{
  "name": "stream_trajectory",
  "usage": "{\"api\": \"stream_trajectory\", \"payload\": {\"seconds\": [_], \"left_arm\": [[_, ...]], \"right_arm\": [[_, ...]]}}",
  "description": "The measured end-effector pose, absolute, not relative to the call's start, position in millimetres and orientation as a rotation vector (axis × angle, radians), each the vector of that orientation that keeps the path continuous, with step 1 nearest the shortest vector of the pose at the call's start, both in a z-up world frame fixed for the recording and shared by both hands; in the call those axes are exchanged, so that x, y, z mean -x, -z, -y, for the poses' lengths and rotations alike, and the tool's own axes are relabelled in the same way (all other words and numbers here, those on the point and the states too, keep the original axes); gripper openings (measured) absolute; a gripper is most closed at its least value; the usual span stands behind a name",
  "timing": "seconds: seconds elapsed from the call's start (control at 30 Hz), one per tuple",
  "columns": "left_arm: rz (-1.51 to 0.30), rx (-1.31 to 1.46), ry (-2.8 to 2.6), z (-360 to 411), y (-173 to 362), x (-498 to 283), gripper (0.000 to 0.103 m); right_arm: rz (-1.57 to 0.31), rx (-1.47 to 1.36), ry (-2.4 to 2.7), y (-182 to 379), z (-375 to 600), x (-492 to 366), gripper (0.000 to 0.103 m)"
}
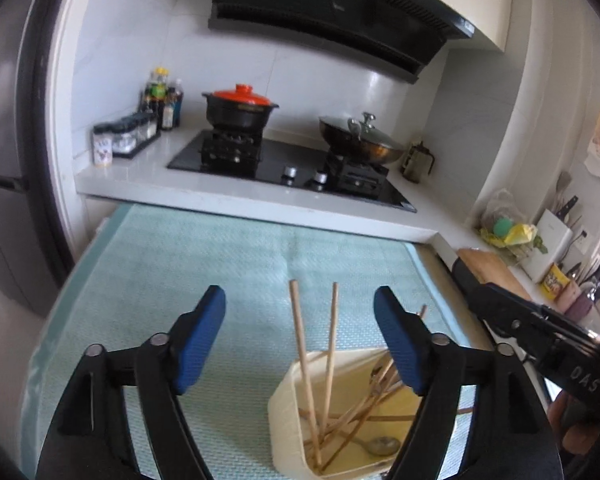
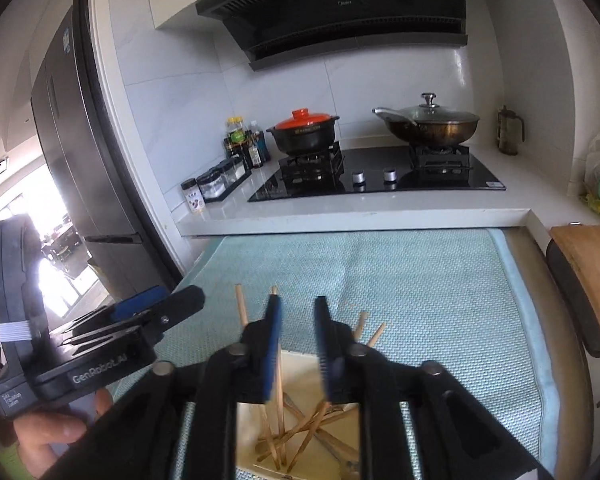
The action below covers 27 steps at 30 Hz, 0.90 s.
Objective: Organize utensils
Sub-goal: 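Move both open tools back toward the last two chopsticks on the towel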
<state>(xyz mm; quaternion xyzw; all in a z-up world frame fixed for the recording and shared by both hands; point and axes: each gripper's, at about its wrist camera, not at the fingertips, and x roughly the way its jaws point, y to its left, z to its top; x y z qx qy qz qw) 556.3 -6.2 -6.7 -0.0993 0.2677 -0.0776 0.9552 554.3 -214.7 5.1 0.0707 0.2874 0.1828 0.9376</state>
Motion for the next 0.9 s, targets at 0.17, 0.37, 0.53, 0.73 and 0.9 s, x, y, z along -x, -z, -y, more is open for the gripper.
{"api": "stream_trajectory", "payload": {"seconds": [0.17,0.37,0.53,0.73,0.9], "left_arm": [[-0.528,0.091,0.153,-10,-3,-490,0.100],[-0.602,-0.004,0.169,-25,40,-390,0.101],[-0.673,-0.019,0.129,-22,92,-313,0.101],[-0.736,0.121,0.114,-9,134,-253,0.101],[-0.808,0.132,0.143,10,152,-241,0.101]], "right_arm": [[-0.494,-0.040,-0.326,-28,221,-489,0.069],[-0.535,0.035,-0.297,-6,235,-398,0.079],[-0.616,-0.021,-0.245,45,252,-332,0.080],[-0.729,-0.110,-0.171,110,267,-271,0.080],[-0.760,-0.055,-0.118,137,271,-239,0.080]]}}
